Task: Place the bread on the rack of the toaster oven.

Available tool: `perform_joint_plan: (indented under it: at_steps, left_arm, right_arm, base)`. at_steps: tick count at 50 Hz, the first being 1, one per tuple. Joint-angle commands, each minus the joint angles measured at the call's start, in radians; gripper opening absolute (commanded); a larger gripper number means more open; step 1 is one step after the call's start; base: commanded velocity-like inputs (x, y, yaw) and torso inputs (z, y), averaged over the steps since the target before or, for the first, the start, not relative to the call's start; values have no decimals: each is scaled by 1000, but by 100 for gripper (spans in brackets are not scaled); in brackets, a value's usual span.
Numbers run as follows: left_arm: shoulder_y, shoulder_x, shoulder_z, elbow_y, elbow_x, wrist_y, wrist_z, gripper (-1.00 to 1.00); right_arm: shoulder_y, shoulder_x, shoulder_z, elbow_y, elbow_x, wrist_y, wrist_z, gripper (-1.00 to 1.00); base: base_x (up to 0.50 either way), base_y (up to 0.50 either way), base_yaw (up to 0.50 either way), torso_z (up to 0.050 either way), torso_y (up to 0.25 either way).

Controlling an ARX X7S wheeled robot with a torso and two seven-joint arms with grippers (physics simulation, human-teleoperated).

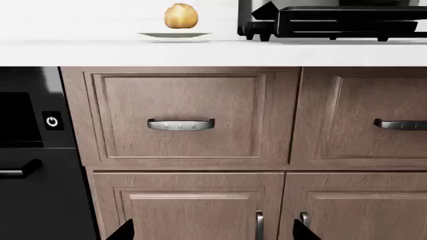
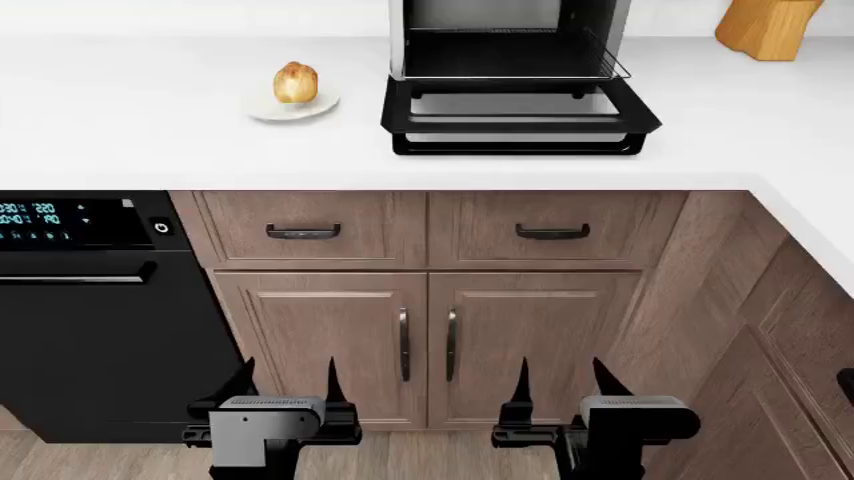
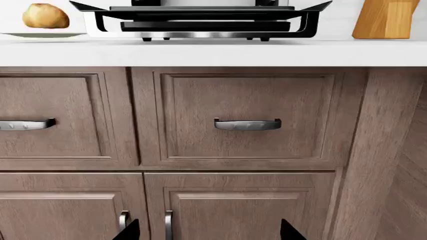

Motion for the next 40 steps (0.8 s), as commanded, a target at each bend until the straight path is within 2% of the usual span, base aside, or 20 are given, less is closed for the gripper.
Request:
perform_joint_plan:
  at_steps: [1,4,5,6,8,9,10,13,14,15,16,17,19,24,32,34,36,40]
  left_arm:
    - [-8,-15,19,-76,-12,65,-20,100]
    - [-8,-27,35,-101,-26,96,-30,100]
    - [0,-32,39,-19,-30,24,-34,100]
    - [-8,-33,42,-97,-33,93,-35,100]
    - [-10,-37,48,-120,-38,113,-39,100]
    - [4,-44,53,-11,-47,22,-39,100]
    - [-1,-44,57,-92,-45,103,-37,100]
    - [-8,-48,63,-124,-53,124,-42,100]
    - [3,-54,67,-29,-45,43,-55,100]
    - [7,-56,68,-2,-52,25,-55,100]
    - [2,-55,73,-90,-47,108,-54,100]
    - [0,-56,75,-112,-49,131,-54,100]
    - [-1,-60,76,-74,-63,83,-56,100]
    - [13,-68,90,-121,-54,191,-59,100]
    - [15,-87,86,59,-85,42,-85,100]
    - [-1,-99,83,216,-87,-93,-105,100]
    - [-9,-97,85,139,-74,-16,-112,100]
    - [-61,-104,69,240,-102,-148,-134,100]
  right_arm:
    - [-1,15,-19,-6,16,-1,20,100]
    - [-1,27,-32,0,26,-10,39,100]
    - [1,30,-35,-3,28,-6,44,100]
    - [2,34,-42,5,19,-13,52,100]
    - [2,38,-49,0,19,-12,62,100]
    - [2,40,-52,4,22,-15,64,100]
    - [1,42,-53,3,23,-17,69,100]
    - [2,48,-59,1,29,-18,78,100]
    - [2,50,-60,5,31,-21,80,100]
    - [2,52,-62,5,33,-22,82,100]
    - [2,53,-64,4,34,-21,85,100]
    - [1,55,-66,3,36,-22,87,100]
    - [2,59,-73,8,40,-28,85,100]
    - [1,66,-74,-15,34,7,115,100]
    - [-14,89,-61,-211,43,159,150,100]
    - [0,104,-48,-273,25,265,172,100]
    - [17,111,-44,-303,23,317,180,100]
    - [58,126,-56,-425,21,438,178,100]
  base:
    - [0,0,0,0,0]
    - [0,0,0,0,0]
    - [0,0,0,0,0]
    - [0,0,0,0,0]
    - [0,0,0,0,0]
    - [0,0,0,0,0]
    - [0,0,0,0,0]
    - [0,0,0,0,0]
    - [0,0,0,0,0]
    - [0,0,0,0,0]
    - [0,0,0,0,0]
    - [0,0,0,0,0]
    - [0,0,0,0,0]
    - [0,0,0,0,0]
    - [0,0,0,0,0]
    - [0,0,0,0,0]
    - [0,0,0,0,0]
    - [0,0,0,0,0]
